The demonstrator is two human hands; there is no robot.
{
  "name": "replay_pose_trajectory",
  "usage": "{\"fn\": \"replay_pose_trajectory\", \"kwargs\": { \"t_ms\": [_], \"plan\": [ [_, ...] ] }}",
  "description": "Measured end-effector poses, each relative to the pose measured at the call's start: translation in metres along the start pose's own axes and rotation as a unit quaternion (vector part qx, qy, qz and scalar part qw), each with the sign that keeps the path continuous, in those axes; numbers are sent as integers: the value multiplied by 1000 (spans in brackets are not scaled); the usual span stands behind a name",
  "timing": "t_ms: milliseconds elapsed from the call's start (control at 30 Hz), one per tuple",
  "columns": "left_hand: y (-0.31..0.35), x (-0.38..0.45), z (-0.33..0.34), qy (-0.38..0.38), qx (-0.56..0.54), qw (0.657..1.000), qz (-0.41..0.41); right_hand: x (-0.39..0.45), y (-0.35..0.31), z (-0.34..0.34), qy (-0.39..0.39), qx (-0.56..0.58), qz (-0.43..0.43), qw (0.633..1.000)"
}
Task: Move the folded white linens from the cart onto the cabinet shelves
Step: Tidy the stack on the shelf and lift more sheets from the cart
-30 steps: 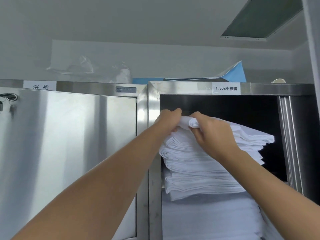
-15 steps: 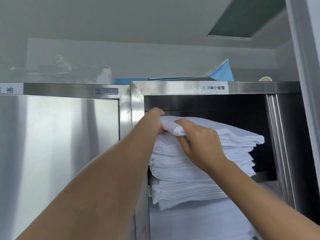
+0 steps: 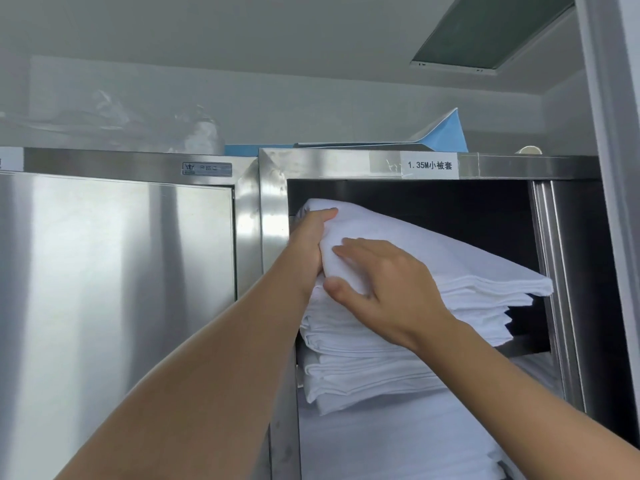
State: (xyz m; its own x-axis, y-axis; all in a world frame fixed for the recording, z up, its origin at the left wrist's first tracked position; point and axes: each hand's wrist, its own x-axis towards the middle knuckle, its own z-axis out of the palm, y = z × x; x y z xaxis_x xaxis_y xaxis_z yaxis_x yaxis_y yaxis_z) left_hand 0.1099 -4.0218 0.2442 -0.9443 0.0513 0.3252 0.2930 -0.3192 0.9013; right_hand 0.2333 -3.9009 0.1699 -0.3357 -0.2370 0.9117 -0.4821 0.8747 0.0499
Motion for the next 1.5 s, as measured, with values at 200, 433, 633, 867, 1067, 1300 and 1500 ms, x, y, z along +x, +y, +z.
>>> {"fn": "replay_pose_trajectory", "kwargs": {
  "t_ms": [200, 433, 633, 867, 1067, 1300, 1500],
  "plan": [
    [4, -6, 3, -2, 13, 1000, 2, 29, 22, -8, -25, 6, 104, 994],
    [6, -11, 5, -7, -8, 1000, 11, 40, 82, -15, -75, 22, 258, 963],
    [18, -16, 13, -9, 4, 1000, 18, 39, 95, -8, -69, 5, 268, 961],
    [26, -15, 12, -35, 15, 998, -40, 42, 112, -4, -73, 6, 272, 959],
    [14, -17, 9, -39, 19, 999, 20, 47, 121, -4, -71, 4, 289, 955],
    [14, -35, 6, -52, 12, 998, 14, 58, 138, -10, -102, 17, 350, 931],
    [16, -49, 8, -85, 37, 995, 26, 54, 158, -22, -141, 55, 424, 893]
  ]
}}
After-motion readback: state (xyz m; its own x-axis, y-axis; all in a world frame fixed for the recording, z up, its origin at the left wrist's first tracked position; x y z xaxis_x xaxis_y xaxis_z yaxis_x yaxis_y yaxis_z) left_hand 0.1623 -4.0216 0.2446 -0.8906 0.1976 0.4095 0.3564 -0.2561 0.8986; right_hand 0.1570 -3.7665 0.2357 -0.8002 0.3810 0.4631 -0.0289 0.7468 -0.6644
